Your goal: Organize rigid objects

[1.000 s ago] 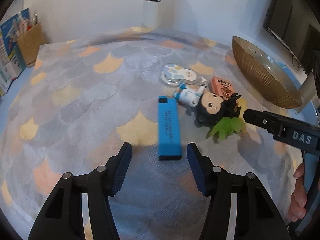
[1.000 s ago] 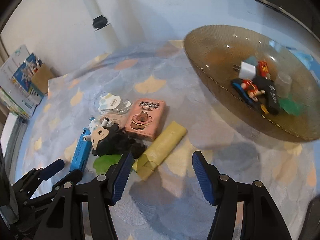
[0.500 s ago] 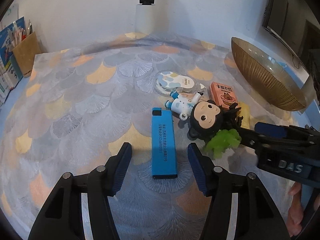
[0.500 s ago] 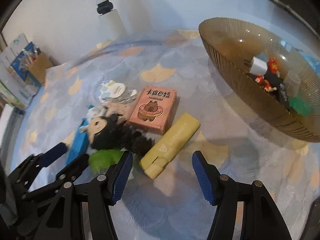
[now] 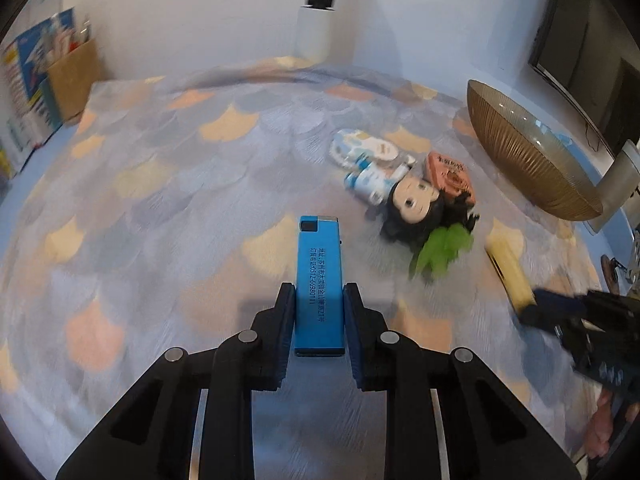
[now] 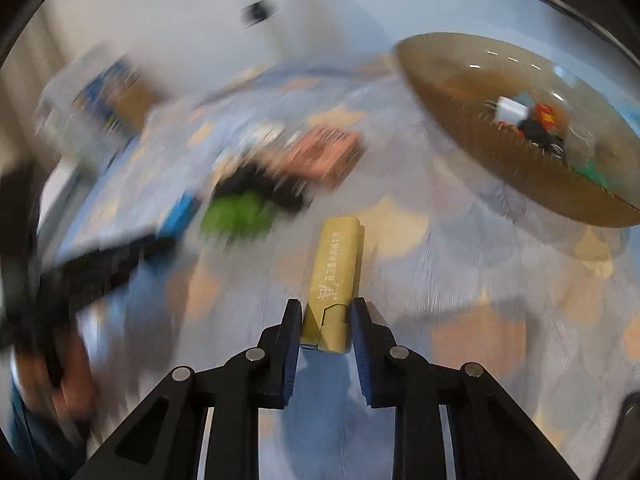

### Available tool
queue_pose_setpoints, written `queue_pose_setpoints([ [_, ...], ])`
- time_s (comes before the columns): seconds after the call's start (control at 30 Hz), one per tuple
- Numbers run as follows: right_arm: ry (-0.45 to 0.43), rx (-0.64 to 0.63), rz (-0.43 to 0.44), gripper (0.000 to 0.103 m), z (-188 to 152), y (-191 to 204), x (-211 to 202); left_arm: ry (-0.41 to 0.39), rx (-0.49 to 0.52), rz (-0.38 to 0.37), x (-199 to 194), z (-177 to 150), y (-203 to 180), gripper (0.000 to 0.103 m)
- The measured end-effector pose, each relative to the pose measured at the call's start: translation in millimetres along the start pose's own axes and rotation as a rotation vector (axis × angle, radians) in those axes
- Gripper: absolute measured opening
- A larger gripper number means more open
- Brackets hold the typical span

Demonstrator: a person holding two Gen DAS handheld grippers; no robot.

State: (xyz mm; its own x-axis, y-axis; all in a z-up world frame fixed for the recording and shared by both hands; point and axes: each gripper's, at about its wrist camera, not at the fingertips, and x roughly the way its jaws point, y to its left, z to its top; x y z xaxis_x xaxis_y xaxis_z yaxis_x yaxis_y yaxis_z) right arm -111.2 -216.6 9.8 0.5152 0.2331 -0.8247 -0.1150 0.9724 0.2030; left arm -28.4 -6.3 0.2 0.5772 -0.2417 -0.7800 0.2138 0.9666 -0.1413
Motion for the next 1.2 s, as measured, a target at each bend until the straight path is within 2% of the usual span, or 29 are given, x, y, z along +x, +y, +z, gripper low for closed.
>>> queue_pose_setpoints([
  [0.07,0.031,-0.083,-0.017,0.024,-15,6,-9,0.011,-0.019,-0.018,-7,-8,4,0.021],
  [0.13,0.048,-0.115,-0.033,0.024,-25,6,-16,0.027,-0.023,-0.034,-12,-14,4,0.021],
  [0.2,0.066,-0.101,-0.029,0.024,-29,-2,-20,0.038,-0.011,-0.031,-13,-16,2,0.022],
  [0.23,0.075,-0.086,-0.020,0.026,-29,-6,-21,0.039,-0.006,-0.028,-13,-17,1,0.026],
  [0.27,0.074,-0.062,-0.019,0.028,-26,-10,-20,0.039,-0.009,-0.033,-13,-16,0,0.035],
  [0.3,0.070,-0.044,-0.019,0.029,-25,-12,-20,0.038,-0.013,-0.032,-13,-16,-1,0.037],
  [0.43,0.050,-0.041,-0.029,0.034,-16,-3,-10,0.036,0.001,0.022,-6,-10,-7,0.037],
  [0.47,0.045,-0.053,-0.042,0.038,-14,2,-8,0.033,0.009,0.036,-5,-9,-9,0.037],
  [0.53,0.034,-0.078,-0.085,0.038,-10,11,-4,0.026,0.042,0.071,-1,-8,-16,0.036],
  [0.63,0.017,-0.125,-0.143,0.036,-12,23,-1,0.012,0.087,0.085,-2,-11,-26,0.021],
  [0.67,0.007,-0.138,-0.161,0.031,-14,26,-2,0.005,0.089,0.063,-4,-13,-28,0.021],
  [0.73,0.007,-0.143,-0.104,0.024,-19,31,-4,-0.003,0.078,0.036,-5,-15,-30,0.021],
  [0.77,0.020,-0.128,-0.039,0.024,-23,33,-6,-0.004,0.071,0.027,-6,-16,-31,0.021],
  [0.8,0.022,-0.131,-0.010,0.024,-28,37,-8,-0.008,0.066,0.017,-8,-16,-32,0.021],
  [0.97,0.008,-0.175,0.046,0.023,-43,54,-23,-0.044,0.071,-0.008,-23,-10,-39,0.021],
  [1.1,-0.034,-0.137,0.048,0.020,-40,44,-41,-0.058,0.105,-0.038,-33,-3,-49,0.021],
  [1.13,-0.043,-0.122,0.049,0.015,-37,37,-47,-0.073,0.117,-0.034,-36,1,-53,0.021],
  [1.2,-0.063,-0.108,0.043,0.011,-31,30,-58,-0.101,0.130,-0.044,-44,13,-62,0.021],
])
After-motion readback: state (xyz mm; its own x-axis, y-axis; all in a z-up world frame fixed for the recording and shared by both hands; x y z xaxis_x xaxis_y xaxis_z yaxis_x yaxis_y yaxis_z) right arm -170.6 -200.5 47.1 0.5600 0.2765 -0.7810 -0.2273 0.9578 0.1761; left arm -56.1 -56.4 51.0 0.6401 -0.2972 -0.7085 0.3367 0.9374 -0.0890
